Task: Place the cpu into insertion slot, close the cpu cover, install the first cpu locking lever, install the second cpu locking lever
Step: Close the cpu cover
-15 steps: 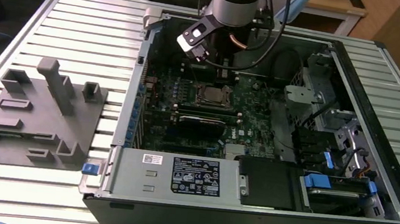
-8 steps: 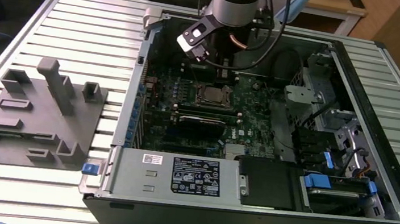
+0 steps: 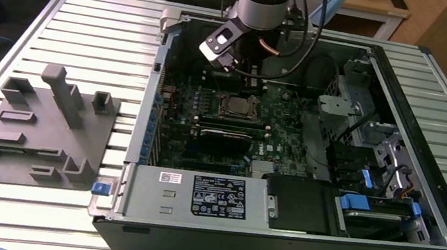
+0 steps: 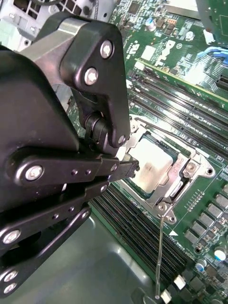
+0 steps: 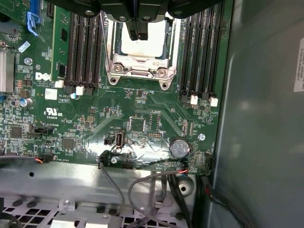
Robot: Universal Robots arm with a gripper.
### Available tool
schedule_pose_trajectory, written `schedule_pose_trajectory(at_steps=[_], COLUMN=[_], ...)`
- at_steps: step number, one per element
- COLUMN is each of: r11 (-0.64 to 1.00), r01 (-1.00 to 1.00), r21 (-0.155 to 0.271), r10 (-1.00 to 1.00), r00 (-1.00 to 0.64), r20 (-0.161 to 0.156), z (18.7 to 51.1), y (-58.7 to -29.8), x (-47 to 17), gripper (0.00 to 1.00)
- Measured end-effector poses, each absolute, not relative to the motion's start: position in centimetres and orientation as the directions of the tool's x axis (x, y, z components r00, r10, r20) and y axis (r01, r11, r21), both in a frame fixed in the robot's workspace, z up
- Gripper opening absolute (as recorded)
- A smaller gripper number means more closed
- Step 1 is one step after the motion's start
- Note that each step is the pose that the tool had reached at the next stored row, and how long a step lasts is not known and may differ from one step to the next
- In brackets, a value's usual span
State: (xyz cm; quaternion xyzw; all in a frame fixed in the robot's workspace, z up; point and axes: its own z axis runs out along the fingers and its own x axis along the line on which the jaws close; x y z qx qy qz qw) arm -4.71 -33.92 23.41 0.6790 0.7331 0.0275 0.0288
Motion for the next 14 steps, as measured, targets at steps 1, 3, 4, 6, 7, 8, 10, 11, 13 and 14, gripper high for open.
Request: schedule_pose_trajectory(at_steps=[1, 3, 4, 6, 7, 8, 10, 11, 13, 14], r11=[0.077, 0.075, 0.068, 0.045, 0.032, 0.028, 0.033, 0.045, 0.083, 0.101], r01=[0.994, 0.994, 0.995, 0.996, 0.996, 0.996, 0.996, 0.996, 0.993, 0.992], r21=[0.079, 0.079, 0.079, 0.079, 0.079, 0.079, 0.079, 0.079, 0.080, 0.080], r10=[0.997, 0.997, 0.998, 0.999, 0.999, 1.000, 0.999, 0.999, 0.997, 0.995], r00=[-0.076, -0.074, -0.067, -0.044, -0.032, -0.027, -0.032, -0.045, -0.083, -0.101], r20=[-0.005, -0.005, -0.005, -0.005, -0.005, -0.005, -0.005, -0.005, -0.005, -0.005], z=[23.41, 23.41, 23.39, 23.37, 23.36, 23.36, 23.35, 23.33, 23.30, 23.29], y=[-33.92, -33.92, -33.92, -33.92, -33.92, -33.93, -33.93, -33.92, -33.92, -33.92], x=[-4.71, -4.71, -4.71, -4.71, -4.71, -4.71, -4.71, -4.72, -4.71, -4.71], gripper=[0.11, 0.11, 0.11, 0.11, 0.11, 0.11, 0.11, 0.11, 0.11, 0.11])
